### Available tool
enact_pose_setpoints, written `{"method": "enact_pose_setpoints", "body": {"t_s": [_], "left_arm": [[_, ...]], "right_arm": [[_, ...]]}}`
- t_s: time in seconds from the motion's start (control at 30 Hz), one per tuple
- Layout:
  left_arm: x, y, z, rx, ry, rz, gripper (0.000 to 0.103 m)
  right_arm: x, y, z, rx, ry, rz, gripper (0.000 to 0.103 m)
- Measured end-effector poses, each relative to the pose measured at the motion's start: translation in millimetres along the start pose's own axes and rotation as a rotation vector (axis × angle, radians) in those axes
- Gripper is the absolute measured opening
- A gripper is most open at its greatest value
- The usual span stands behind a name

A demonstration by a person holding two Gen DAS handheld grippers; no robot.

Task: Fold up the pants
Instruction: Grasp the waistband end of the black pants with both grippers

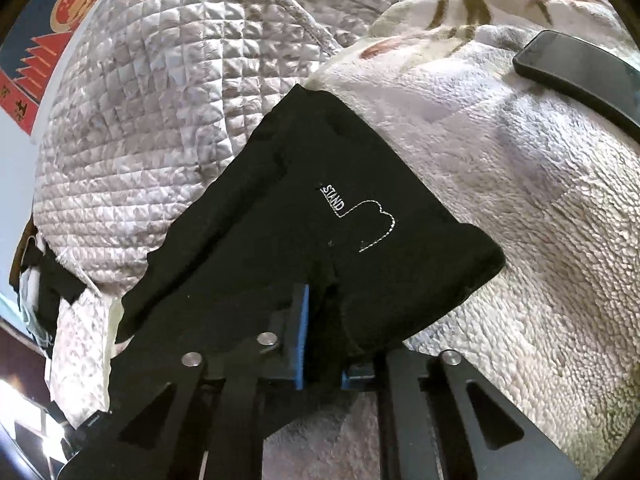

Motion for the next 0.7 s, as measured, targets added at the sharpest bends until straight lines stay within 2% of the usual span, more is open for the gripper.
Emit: {"method": "enact_pose_setpoints", "body": {"t_s": [0.17,0.37,0.47,0.57,0.67,0.7], "left_arm": [[5,-17,2,-0.001,0.01,-0.025,0.004],[-2,-72,2,0.031,0.011,-0.076,0.004],[-14,-102,-14,0.032,0.016,-0.092,0.004],[-27,-108,-39,-0.002,0.053,-0.049,0.004],[-44,-95,-60,-0.086,0.007,-0.024,0.004],[-45,-95,-62,-0.088,0.008,-0.02,0.004]], "right_arm": [[-7,-23,2,0.01,-0.018,0.041,0.005],[5,-63,-12,-0.025,0.001,0.097,0.004],[16,-82,-26,-0.044,0.005,0.107,0.004],[34,-88,-45,-0.082,-0.002,0.06,0.004],[53,-76,-58,-0.137,0.041,0.025,0.004],[55,-75,-60,-0.138,0.048,0.025,0.004]]}}
Point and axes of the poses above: each gripper's, at about its wrist camera, not at the fingertips, and y roughly the way its jaws point, x to its right, z to its top, the point moved 4 cm from there along y, roughly the way its jaws point, and after that the axes turned 8 degrees about -z, right-handed, at the moved point
